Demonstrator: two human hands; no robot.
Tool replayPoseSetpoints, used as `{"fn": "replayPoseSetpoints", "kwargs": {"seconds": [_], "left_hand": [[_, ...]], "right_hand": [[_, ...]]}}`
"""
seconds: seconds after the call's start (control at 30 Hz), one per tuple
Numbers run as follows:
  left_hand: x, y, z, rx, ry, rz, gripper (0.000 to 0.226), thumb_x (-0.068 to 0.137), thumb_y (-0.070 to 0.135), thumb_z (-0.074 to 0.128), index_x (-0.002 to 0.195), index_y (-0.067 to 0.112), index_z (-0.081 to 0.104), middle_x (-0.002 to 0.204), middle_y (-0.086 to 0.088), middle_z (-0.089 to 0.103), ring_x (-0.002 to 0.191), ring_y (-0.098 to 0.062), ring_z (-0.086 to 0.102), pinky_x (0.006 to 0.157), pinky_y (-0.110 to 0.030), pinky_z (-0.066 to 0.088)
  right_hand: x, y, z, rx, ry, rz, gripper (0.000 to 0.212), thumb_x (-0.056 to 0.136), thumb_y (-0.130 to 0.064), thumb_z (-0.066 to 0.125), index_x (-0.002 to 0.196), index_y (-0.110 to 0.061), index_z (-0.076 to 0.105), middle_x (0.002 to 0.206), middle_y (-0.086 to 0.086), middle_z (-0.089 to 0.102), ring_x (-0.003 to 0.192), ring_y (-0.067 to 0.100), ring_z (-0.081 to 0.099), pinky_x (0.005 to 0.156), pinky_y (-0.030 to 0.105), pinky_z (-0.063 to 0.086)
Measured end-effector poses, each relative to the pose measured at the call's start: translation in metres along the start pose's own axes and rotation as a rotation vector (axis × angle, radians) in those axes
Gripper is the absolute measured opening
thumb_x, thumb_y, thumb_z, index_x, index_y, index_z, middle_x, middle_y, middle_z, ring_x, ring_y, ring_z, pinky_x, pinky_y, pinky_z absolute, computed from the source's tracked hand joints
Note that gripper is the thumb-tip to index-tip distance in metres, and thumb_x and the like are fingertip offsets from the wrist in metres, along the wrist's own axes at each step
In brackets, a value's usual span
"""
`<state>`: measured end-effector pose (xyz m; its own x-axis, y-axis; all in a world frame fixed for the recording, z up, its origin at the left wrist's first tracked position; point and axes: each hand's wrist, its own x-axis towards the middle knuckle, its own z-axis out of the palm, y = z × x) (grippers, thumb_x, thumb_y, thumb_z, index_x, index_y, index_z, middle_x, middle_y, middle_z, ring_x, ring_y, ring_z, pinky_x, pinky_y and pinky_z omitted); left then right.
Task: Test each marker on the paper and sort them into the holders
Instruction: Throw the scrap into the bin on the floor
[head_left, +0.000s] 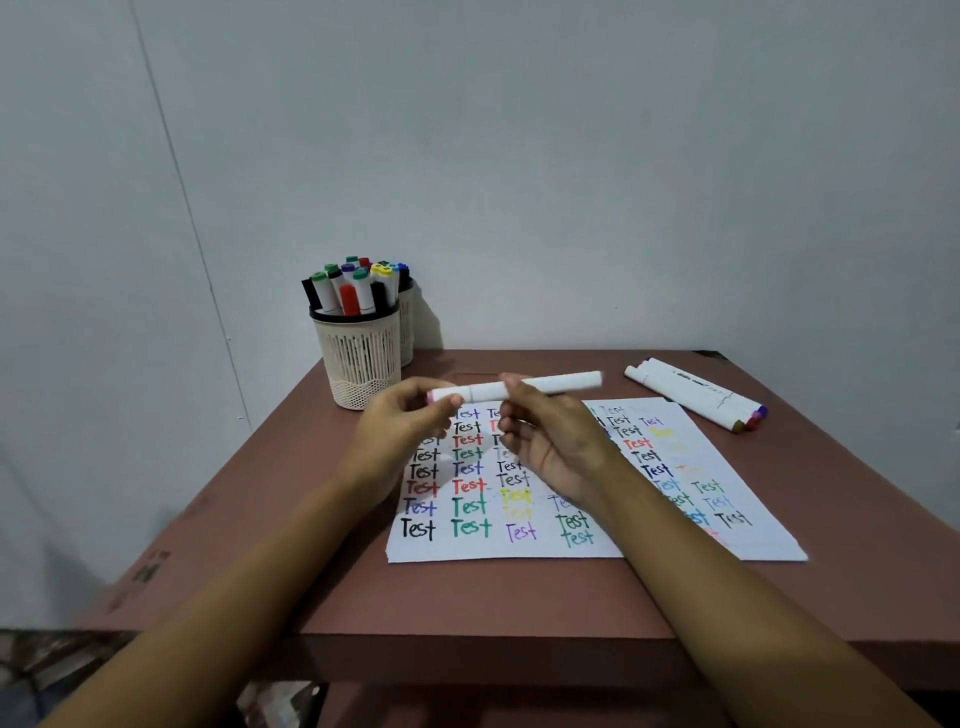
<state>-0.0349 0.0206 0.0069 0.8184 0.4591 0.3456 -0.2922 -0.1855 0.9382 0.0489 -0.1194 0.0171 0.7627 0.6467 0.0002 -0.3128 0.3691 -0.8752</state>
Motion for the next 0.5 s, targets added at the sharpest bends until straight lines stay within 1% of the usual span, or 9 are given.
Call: {"fn": "replayPoseSetpoints", "kwargs": {"seconds": [0.07, 0.1, 0.13, 0.17, 0.23, 0.3, 0.33, 0.4, 0.5], "left_hand": [[0.001, 0.009, -0.006, -0.161, 0.086, -0.040, 0.006, 0.087, 0.003, 0.056, 0.088, 0.005, 0.062, 0.060, 0.007, 0.062, 0.055, -0.002, 0.056, 0.056, -0.017, 0.046], [0.003, 0.015, -0.010, -0.220, 0.134, -0.042, 0.007, 0.088, 0.002, 0.054, 0.087, 0.004, 0.060, 0.059, 0.005, 0.064, 0.056, -0.004, 0.059, 0.056, -0.017, 0.049], [0.005, 0.022, -0.016, -0.251, 0.186, -0.030, 0.008, 0.089, 0.002, 0.053, 0.085, 0.004, 0.059, 0.061, 0.003, 0.066, 0.061, -0.008, 0.061, 0.059, -0.017, 0.052], [0.008, 0.029, -0.023, -0.246, 0.227, -0.010, 0.008, 0.089, 0.002, 0.053, 0.085, 0.004, 0.059, 0.067, -0.001, 0.066, 0.069, -0.012, 0.063, 0.065, -0.017, 0.055], [0.017, 0.041, -0.038, -0.147, 0.287, 0.048, 0.005, 0.089, 0.003, 0.055, 0.088, 0.004, 0.060, 0.082, -0.008, 0.063, 0.085, -0.020, 0.063, 0.076, -0.021, 0.056], [0.029, 0.056, -0.050, 0.007, 0.345, 0.114, 0.010, 0.089, 0.003, 0.056, 0.098, 0.005, 0.060, 0.090, -0.007, 0.062, 0.091, -0.021, 0.064, 0.078, -0.025, 0.056], [0.037, 0.066, -0.055, 0.078, 0.378, 0.149, 0.016, 0.089, 0.004, 0.057, 0.105, 0.005, 0.059, 0.092, -0.004, 0.062, 0.091, -0.020, 0.064, 0.078, -0.027, 0.056], [0.052, 0.090, -0.067, 0.187, 0.437, 0.221, 0.025, 0.088, 0.005, 0.058, 0.113, 0.003, 0.058, 0.095, -0.004, 0.062, 0.091, -0.020, 0.064, 0.081, -0.033, 0.055], [0.077, 0.121, -0.083, 0.312, 0.479, 0.307, 0.028, 0.086, 0.007, 0.059, 0.114, 0.003, 0.058, 0.101, -0.007, 0.060, 0.097, -0.022, 0.062, 0.087, -0.038, 0.054]], "right_hand": [[-0.001, -0.005, -0.004, 0.097, 0.084, -0.026, 0.015, 0.092, -0.020, 0.060, 0.083, -0.008, 0.059, 0.064, 0.006, 0.057, 0.054, 0.014, 0.058, 0.050, 0.022, 0.052], [-0.001, -0.006, -0.007, 0.089, 0.120, -0.057, 0.017, 0.093, -0.023, 0.058, 0.083, -0.009, 0.058, 0.065, 0.007, 0.057, 0.056, 0.016, 0.059, 0.053, 0.025, 0.053], [-0.001, -0.008, -0.009, 0.007, 0.148, -0.095, 0.020, 0.095, -0.026, 0.055, 0.082, -0.011, 0.058, 0.068, 0.007, 0.057, 0.060, 0.017, 0.058, 0.057, 0.028, 0.054], [-0.002, -0.007, -0.010, -0.171, 0.186, -0.142, 0.021, 0.096, -0.029, 0.053, 0.082, -0.013, 0.059, 0.072, 0.006, 0.057, 0.065, 0.018, 0.058, 0.064, 0.031, 0.053], [-0.003, -0.001, -0.016, -0.686, 0.279, -0.264, 0.020, 0.096, -0.031, 0.052, 0.089, -0.017, 0.063, 0.084, 0.004, 0.061, 0.082, 0.019, 0.060, 0.076, 0.034, 0.048], [-0.001, 0.010, -0.025, -1.188, 0.298, -0.368, 0.026, 0.096, -0.031, 0.052, 0.108, -0.013, 0.065, 0.104, 0.006, 0.064, 0.103, 0.021, 0.058, 0.084, 0.030, 0.044], [0.001, 0.015, -0.029, -1.358, 0.259, -0.397, 0.030, 0.096, -0.031, 0.051, 0.116, -0.012, 0.063, 0.114, 0.007, 0.062, 0.111, 0.023, 0.054, 0.090, 0.031, 0.043], [0.003, 0.022, -0.033, -1.520, 0.171, -0.391, 0.032, 0.095, -0.030, 0.050, 0.121, -0.014, 0.061, 0.122, 0.010, 0.058, 0.117, 0.025, 0.049, 0.097, 0.034, 0.041], [0.006, 0.024, -0.034, -1.564, 0.143, -0.389, 0.030, 0.093, -0.029, 0.051, 0.116, -0.016, 0.065, 0.117, 0.009, 0.058, 0.112, 0.024, 0.051, 0.094, 0.033, 0.044]]}}
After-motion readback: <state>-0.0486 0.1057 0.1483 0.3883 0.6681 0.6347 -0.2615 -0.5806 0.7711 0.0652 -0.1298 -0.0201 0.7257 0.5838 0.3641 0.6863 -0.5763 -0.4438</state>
